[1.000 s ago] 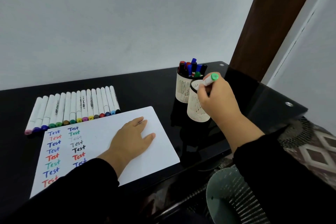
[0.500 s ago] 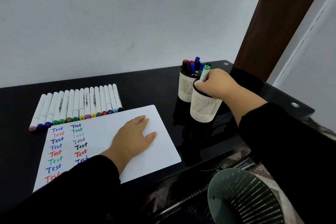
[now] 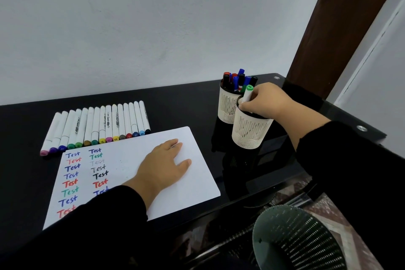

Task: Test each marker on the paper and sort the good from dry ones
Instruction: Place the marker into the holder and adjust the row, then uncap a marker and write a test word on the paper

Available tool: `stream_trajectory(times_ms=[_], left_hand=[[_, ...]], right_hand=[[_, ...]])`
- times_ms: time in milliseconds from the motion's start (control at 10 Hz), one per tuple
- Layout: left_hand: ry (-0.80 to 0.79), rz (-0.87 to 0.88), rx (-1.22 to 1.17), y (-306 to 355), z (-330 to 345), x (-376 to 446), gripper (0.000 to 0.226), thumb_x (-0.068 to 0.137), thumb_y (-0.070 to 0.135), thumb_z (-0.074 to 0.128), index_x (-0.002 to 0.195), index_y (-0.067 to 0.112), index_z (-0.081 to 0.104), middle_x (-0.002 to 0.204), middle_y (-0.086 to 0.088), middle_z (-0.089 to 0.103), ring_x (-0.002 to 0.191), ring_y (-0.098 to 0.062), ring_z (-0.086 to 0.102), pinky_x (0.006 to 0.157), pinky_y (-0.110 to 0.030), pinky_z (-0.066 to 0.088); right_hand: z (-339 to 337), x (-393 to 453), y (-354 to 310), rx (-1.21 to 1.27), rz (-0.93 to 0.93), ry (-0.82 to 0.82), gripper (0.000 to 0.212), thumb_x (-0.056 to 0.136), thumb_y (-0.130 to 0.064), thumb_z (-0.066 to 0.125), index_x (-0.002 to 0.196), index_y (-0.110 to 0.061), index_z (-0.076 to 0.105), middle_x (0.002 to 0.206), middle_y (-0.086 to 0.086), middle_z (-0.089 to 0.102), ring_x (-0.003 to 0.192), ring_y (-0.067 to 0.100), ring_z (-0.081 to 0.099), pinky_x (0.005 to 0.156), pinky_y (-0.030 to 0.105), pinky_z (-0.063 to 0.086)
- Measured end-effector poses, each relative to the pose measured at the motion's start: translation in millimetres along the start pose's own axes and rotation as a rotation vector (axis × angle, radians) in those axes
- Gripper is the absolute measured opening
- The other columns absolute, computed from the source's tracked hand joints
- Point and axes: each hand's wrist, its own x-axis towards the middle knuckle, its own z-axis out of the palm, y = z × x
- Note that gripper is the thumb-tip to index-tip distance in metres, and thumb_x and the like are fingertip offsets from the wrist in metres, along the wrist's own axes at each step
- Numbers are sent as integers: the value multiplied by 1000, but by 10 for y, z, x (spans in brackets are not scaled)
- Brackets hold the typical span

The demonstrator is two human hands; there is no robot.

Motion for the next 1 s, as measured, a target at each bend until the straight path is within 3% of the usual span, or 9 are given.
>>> stream_trajectory(times_ms=[100, 300, 400, 500, 600, 800, 900, 1000], left_hand=[[-5, -4, 7, 10, -5, 5, 64, 93, 53, 37, 149, 26, 20, 155, 13, 15, 141, -10, 16, 113, -29, 20], [-17, -11, 20, 11, -9, 3, 65, 93, 54, 36, 149, 26, 19, 155, 13, 14, 141, -11, 16, 113, -30, 20], [-33, -16, 32, 16, -9, 4, 65, 93, 55, 36, 149, 26, 18, 155, 13, 14, 141, -11, 16, 113, -30, 20], [-63, -9, 53, 25, -34, 14, 64, 94, 53, 36, 149, 25, 17, 155, 12, 13, 141, -12, 16, 113, -31, 21], [-150, 9, 83, 24, -130, 27, 60, 97, 42, 36, 150, 25, 14, 156, 10, 9, 142, -13, 14, 115, -32, 19], [-174, 58, 42, -113, -280, -36, 61, 97, 31, 38, 150, 27, 9, 157, 11, 1, 144, -11, 5, 115, -29, 11], [-132, 24, 12, -252, -363, -109, 61, 96, 29, 38, 150, 28, 9, 156, 13, 2, 143, -9, 6, 115, -28, 10], [-103, -11, 65, -436, -426, -200, 63, 96, 34, 38, 150, 28, 8, 156, 14, 0, 143, -8, 5, 114, -27, 8]], right_hand=[[-16, 6, 6, -30, 9, -57, 27, 87, -30, 62, 93, -5, 65, 81, 8, 57, 78, 19, 53, 60, 27, 39], [6, 27, -5, -106, 11, -57, 36, 93, -26, 45, 63, -7, 42, 59, 6, 38, 61, 20, 40, 51, 27, 29], [23, 23, 21, -85, -29, -23, 26, 92, -26, 47, 75, -6, 53, 70, 7, 49, 68, 20, 46, 58, 27, 35], [3, -3, 44, 21, -63, 49, 20, 88, -30, 56, 99, -14, 61, 94, 1, 58, 92, 19, 54, 76, 28, 44], [-51, -15, 27, 108, -94, 121, 16, 88, -32, 57, 95, -18, 62, 95, 0, 61, 97, 19, 56, 79, 30, 46], [-78, -64, -197, 12, -238, 205, 23, 89, -28, 53, 88, -10, 67, 92, 6, 58, 91, 21, 52, 73, 31, 45], [4, -90, -365, 47, -303, 157, 21, 90, -26, 53, 87, -8, 63, 81, 1, 57, 79, 17, 53, 65, 26, 40], [150, -75, -503, 50, -353, 99, 19, 92, -29, 53, 88, -12, 61, 79, -4, 55, 79, 15, 52, 68, 26, 41]])
